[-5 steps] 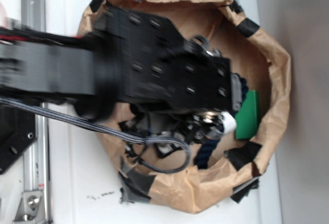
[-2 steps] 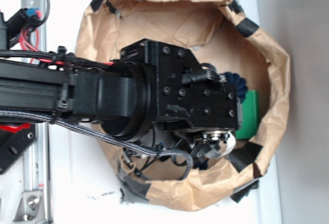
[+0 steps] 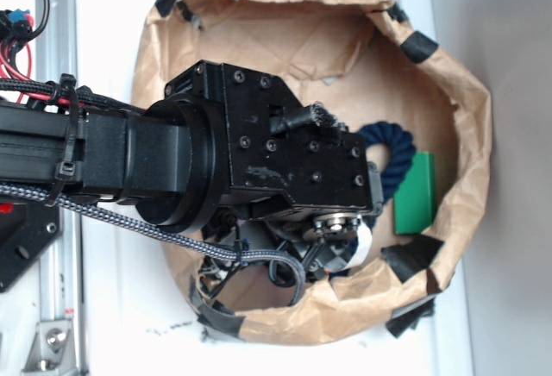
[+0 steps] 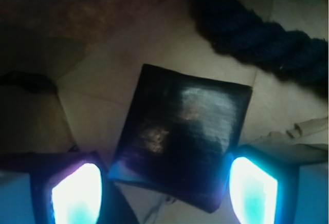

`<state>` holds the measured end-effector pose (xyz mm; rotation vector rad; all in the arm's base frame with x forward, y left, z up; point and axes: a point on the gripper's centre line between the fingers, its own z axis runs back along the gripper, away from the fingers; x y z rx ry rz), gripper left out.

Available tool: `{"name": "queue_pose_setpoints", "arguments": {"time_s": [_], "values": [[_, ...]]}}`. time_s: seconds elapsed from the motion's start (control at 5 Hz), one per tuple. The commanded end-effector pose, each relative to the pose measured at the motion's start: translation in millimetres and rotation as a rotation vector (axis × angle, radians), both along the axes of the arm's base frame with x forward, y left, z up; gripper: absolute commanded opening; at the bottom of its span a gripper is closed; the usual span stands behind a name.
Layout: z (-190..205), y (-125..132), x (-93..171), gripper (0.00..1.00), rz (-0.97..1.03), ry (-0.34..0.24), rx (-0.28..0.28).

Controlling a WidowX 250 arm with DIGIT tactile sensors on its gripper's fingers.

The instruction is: Grab the black box.

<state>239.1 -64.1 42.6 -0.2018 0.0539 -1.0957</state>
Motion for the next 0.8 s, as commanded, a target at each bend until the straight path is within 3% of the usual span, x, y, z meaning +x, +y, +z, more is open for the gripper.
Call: {"name": "queue_pose_setpoints", "arguments": {"time_s": [0.0,0.2,0.6], "values": [[-19.7,-20.0,13.2,1.00,0.119,-0.092,0.025],[-24.2,-20.6,18.8,0.06,0.222,-0.066,0.062],[21.2,25.6,20.8,0.00,0.413,-0.077,0.132]]}}
